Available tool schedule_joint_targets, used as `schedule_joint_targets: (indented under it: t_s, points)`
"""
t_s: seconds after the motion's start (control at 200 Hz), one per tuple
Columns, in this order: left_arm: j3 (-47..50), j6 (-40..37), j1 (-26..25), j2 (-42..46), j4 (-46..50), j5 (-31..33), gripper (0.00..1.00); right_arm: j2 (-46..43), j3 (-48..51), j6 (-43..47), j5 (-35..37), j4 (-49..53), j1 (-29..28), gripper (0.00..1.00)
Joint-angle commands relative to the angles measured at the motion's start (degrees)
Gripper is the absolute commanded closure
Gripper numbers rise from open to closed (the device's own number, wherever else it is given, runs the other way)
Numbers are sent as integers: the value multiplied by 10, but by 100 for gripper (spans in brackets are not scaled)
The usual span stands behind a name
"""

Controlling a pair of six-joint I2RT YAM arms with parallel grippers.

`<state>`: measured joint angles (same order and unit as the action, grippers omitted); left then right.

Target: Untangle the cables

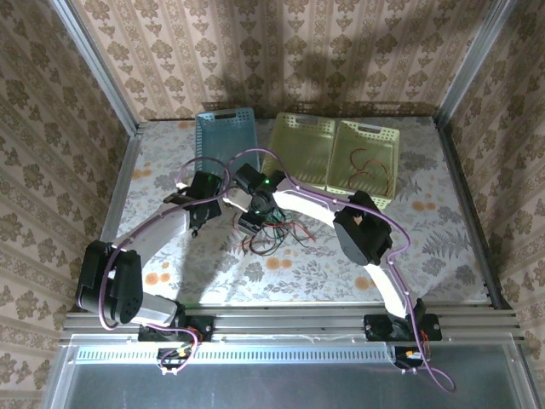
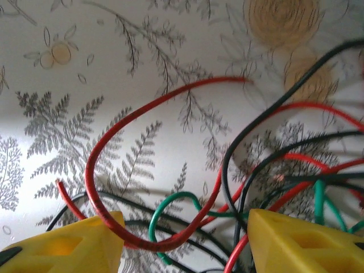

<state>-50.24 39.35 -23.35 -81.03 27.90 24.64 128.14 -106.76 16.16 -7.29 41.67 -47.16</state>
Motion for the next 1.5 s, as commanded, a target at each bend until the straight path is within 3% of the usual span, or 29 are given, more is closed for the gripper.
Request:
schedule_joint_targets:
  t_s: [0.0,0.295,0.565,0.76,1.12,1.495]
  points:
    - [-14,-14,6,-7,10,-17,16,21,-31,14,-12,18,-7,46]
    - [19,-71,6,26,-81,-80,17,-5,-11,-14,-46,-23,-6,100]
    - [103,-125,-9,94,-247,-144,17,-248,182,-174,-152,-233,89,100]
    - [104,-196,-71,63,-304,-179,16,-407,303,-275,-221,-329,161,100]
    - [43,-264,-123,-83,-392,-274,16,-553,346,-321,-221,-348,224,100]
    - [-11,-268,-127,-190,-422,-280,22,-651,344,-338,-183,-374,265,100]
